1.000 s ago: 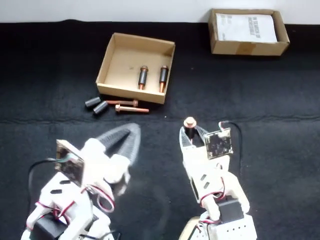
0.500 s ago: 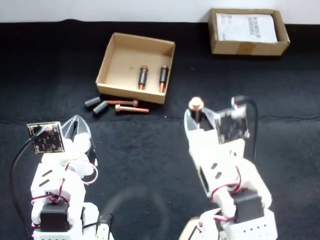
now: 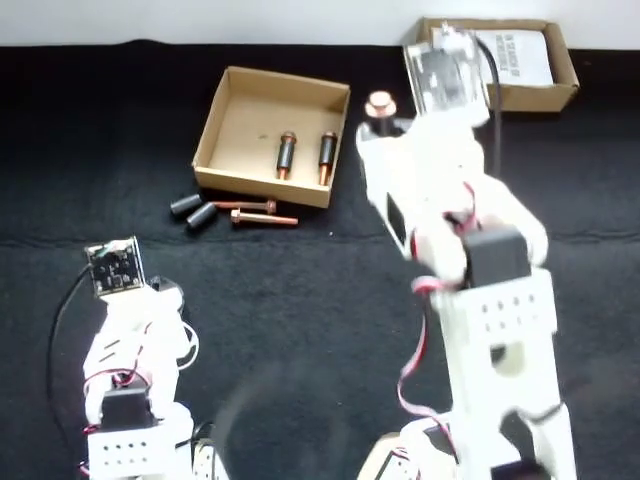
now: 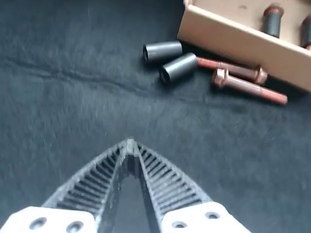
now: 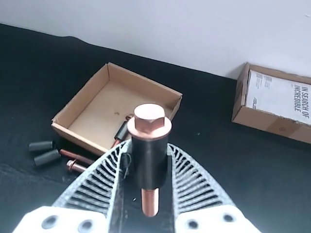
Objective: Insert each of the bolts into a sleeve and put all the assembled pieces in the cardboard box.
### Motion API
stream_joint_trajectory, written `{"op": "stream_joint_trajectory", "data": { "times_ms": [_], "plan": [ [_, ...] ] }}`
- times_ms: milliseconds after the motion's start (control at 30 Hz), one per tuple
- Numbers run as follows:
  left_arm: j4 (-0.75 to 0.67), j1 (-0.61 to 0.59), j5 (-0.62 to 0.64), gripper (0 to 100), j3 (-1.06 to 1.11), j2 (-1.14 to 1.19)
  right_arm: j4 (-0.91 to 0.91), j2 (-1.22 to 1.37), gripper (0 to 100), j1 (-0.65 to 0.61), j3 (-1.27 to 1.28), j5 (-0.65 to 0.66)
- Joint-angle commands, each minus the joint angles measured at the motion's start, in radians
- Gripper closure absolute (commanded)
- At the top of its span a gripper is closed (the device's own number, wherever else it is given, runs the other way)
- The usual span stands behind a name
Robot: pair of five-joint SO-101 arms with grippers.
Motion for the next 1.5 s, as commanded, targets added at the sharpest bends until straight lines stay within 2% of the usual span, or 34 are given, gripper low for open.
{"op": "stream_joint_trajectory", "data": {
  "times_ms": [0, 800, 1233, 1467],
  "plan": [
    [-0.011, -0.012, -0.002, 99, 0.025, -0.004, 0.007, 0.154, 99.1, 0.007, -0.229, 0.003],
    [-0.017, -0.013, -0.006, 99, 0.025, 0.001, 0.001, 1.239, 99.1, -0.027, -1.239, 0.009],
    [-0.018, -0.013, -0.006, 99, 0.025, 0.001, 0.001, 1.488, 99.1, -0.124, -1.302, 0.003],
    [-0.018, -0.038, -0.006, 99, 0.025, 0.002, -0.028, 1.572, 98.1, -0.125, -1.310, 0.005]
  ]
}}
